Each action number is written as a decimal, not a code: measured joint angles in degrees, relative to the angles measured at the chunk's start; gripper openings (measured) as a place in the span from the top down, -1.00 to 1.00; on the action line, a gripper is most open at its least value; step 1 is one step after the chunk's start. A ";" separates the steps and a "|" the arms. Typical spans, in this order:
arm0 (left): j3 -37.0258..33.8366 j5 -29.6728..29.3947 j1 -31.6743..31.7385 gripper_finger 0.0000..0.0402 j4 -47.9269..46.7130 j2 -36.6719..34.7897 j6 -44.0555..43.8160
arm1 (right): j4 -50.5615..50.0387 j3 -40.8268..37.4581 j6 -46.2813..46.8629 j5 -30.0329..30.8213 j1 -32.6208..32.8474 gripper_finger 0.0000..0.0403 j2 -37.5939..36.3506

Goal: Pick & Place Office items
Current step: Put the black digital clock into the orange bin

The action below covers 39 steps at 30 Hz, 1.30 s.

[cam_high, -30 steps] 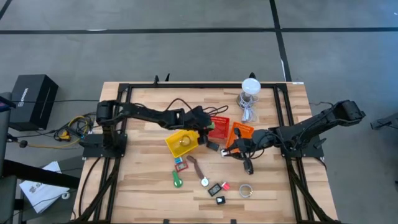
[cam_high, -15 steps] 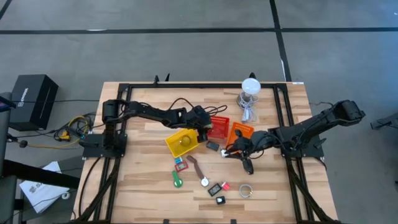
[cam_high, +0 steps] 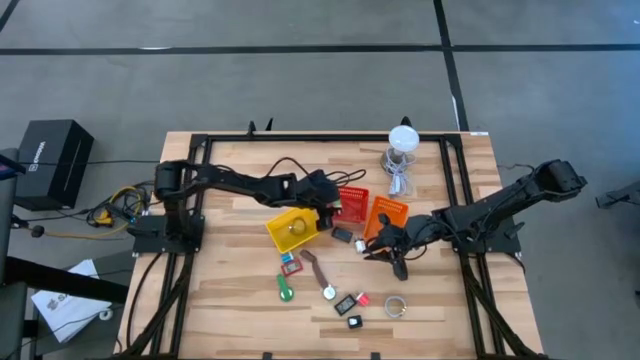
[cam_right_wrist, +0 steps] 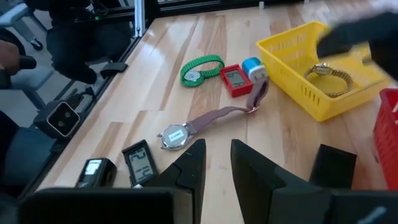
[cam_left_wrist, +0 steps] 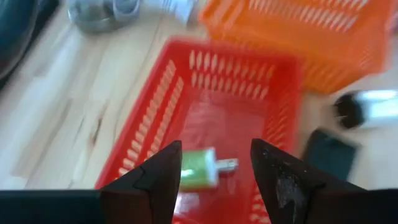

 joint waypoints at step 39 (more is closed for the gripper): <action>-34.43 -1.86 -10.43 0.21 13.31 -43.60 -13.44 | 12.51 23.59 -2.59 -9.18 6.82 0.66 39.06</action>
